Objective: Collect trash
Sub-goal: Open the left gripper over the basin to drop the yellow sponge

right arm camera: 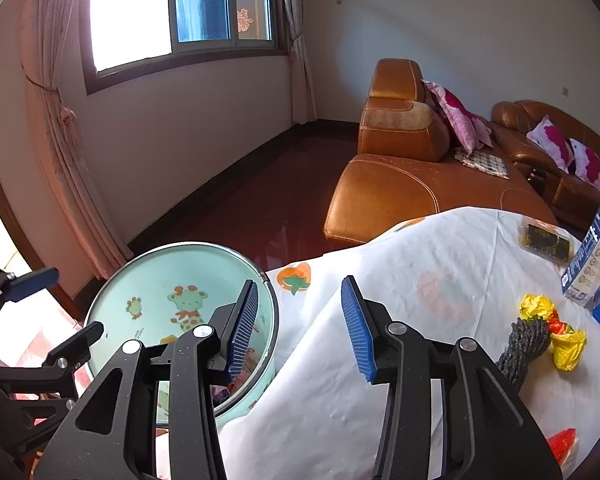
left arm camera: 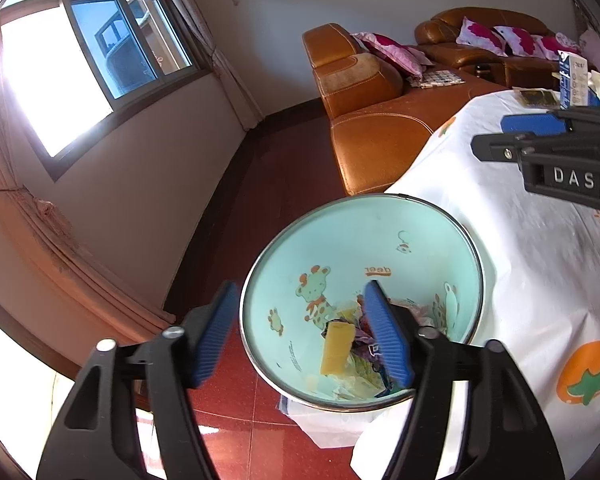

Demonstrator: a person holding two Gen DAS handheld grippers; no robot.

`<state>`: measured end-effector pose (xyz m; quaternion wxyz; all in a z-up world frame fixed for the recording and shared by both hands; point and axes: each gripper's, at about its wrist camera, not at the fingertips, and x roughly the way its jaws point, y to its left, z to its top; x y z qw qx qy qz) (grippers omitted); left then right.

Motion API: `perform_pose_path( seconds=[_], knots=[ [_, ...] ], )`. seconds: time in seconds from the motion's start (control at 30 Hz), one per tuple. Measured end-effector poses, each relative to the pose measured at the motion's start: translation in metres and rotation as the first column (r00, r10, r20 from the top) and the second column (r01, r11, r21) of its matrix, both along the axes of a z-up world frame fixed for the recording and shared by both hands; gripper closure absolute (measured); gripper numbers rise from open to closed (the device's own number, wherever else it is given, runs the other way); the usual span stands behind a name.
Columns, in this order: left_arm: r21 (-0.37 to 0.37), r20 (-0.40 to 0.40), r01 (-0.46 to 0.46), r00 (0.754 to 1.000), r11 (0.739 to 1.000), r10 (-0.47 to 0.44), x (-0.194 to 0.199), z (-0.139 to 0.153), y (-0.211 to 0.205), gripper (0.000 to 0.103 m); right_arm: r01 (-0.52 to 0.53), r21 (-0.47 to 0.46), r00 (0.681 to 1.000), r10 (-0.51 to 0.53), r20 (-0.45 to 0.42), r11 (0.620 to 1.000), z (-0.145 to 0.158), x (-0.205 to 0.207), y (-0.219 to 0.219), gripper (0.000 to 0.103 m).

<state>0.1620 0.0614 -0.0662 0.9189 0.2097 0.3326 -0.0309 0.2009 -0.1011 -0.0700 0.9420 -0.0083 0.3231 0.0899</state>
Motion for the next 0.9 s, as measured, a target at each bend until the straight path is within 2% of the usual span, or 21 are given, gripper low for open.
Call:
perform_pose_path(
  seconds=[0.17,0.5,0.9],
  knots=[
    [-0.002,0.001,-0.003,1.0,1.0,0.003,0.0,0.001,0.0,0.034,0.009,0.001,1.0,-0.009,0.002,1.0,-0.001,-0.001,-0.003,0.055],
    [0.005,0.019,-0.013,1.0,1.0,0.013,-0.002,0.003,0.0,0.022,0.014,0.002,1.0,-0.014,0.014,1.0,0.007,-0.005,-0.005,0.054],
    [0.01,0.022,-0.022,1.0,1.0,0.022,-0.002,0.004,0.002,0.021,0.017,-0.003,1.0,-0.017,0.018,1.0,0.009,-0.007,-0.007,0.052]
  ],
)
